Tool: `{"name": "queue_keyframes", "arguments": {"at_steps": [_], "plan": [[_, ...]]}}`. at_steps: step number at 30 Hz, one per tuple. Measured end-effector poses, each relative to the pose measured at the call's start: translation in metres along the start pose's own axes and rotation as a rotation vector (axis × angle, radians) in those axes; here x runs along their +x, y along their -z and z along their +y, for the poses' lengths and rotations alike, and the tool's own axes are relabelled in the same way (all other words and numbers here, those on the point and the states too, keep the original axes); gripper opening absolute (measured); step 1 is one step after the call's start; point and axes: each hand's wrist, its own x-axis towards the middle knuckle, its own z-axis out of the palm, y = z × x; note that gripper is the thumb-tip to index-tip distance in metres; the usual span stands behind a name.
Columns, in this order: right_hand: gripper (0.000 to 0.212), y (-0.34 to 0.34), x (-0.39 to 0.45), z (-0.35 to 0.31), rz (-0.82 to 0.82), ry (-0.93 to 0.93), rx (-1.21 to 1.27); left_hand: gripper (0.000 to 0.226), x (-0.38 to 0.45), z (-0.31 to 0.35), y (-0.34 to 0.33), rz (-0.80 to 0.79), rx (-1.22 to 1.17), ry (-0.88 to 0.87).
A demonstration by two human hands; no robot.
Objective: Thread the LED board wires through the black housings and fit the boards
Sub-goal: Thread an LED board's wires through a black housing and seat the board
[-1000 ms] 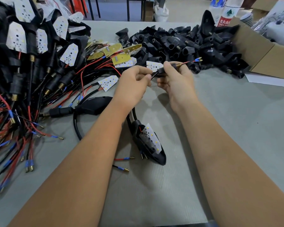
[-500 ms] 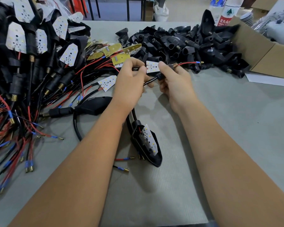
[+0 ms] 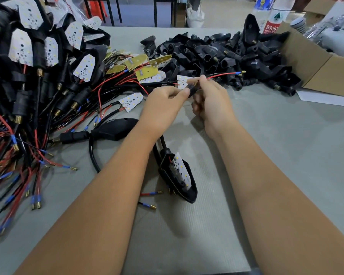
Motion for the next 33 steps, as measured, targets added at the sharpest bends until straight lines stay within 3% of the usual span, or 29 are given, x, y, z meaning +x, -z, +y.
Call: {"name": "queue_keyframes", "arguments": {"at_steps": [8, 13, 28, 33], "plan": [[0.028, 0.014, 0.006, -0.004, 0.125, -0.050, 0.397, 0.036, 0.001, 0.001, 0.003, -0.162, -0.042, 0.043], [0.025, 0.014, 0.008, -0.004, 0.156, 0.029, 0.621, 0.039, 0.005, -0.004, 0.010, -0.210, -0.143, 0.091], [0.019, 0.019, 0.014, -0.001, 0.418, 0.141, 0.674, 0.033, 0.002, -0.004, 0.021, -0.438, -0.098, 0.130], [0.018, 0.019, 0.016, 0.000, 0.386, 0.044, 0.638, 0.032, 0.002, 0.000, 0.020, -0.346, -0.146, 0.158]]}}
